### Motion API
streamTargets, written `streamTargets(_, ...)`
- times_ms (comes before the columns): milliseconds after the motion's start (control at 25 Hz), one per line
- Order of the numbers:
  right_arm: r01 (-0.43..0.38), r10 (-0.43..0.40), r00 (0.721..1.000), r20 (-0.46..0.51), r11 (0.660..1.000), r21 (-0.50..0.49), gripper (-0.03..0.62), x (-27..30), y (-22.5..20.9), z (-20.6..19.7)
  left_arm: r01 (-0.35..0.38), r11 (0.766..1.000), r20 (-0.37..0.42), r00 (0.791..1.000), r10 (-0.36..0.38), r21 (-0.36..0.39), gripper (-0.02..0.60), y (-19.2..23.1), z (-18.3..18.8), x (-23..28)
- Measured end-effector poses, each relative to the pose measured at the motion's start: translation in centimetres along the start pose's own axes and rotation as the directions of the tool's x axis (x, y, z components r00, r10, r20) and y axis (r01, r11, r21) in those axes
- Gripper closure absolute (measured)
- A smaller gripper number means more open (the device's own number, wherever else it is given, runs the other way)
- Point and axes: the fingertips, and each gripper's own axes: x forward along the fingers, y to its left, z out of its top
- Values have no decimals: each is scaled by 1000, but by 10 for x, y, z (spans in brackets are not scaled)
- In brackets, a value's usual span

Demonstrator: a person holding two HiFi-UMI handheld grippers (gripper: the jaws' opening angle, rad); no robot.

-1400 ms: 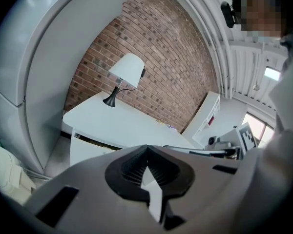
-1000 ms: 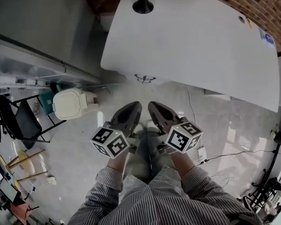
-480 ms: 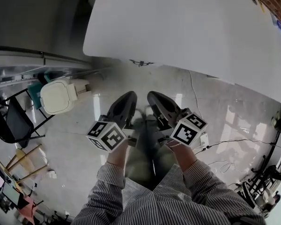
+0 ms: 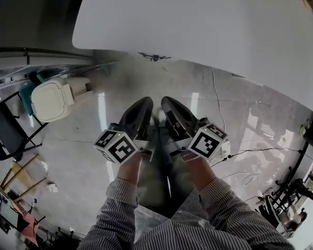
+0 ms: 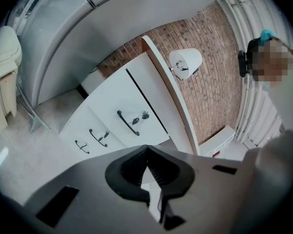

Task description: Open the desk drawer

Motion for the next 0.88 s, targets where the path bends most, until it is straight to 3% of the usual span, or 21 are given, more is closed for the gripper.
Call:
streamTargets(280,0,-13,997,76,987,163,577,4,-33,-1,-33,999,24,999,33,-25,571,24,-4,9)
streamTargets(640,-20,-23,983,184,974,227,574,20,-60,22,30,999,12,999,-30,-12,569,31,14,39)
streamTargets(760,-28,-22,979,204,970,240,506,28,-61,28,84,996,10,996,-83,-24,566,26,20,46)
streamTargets(880,-37,-17,977,213,968,248,490,33,-61,30,115,992,31,993,-114,-41,551,23,25,51)
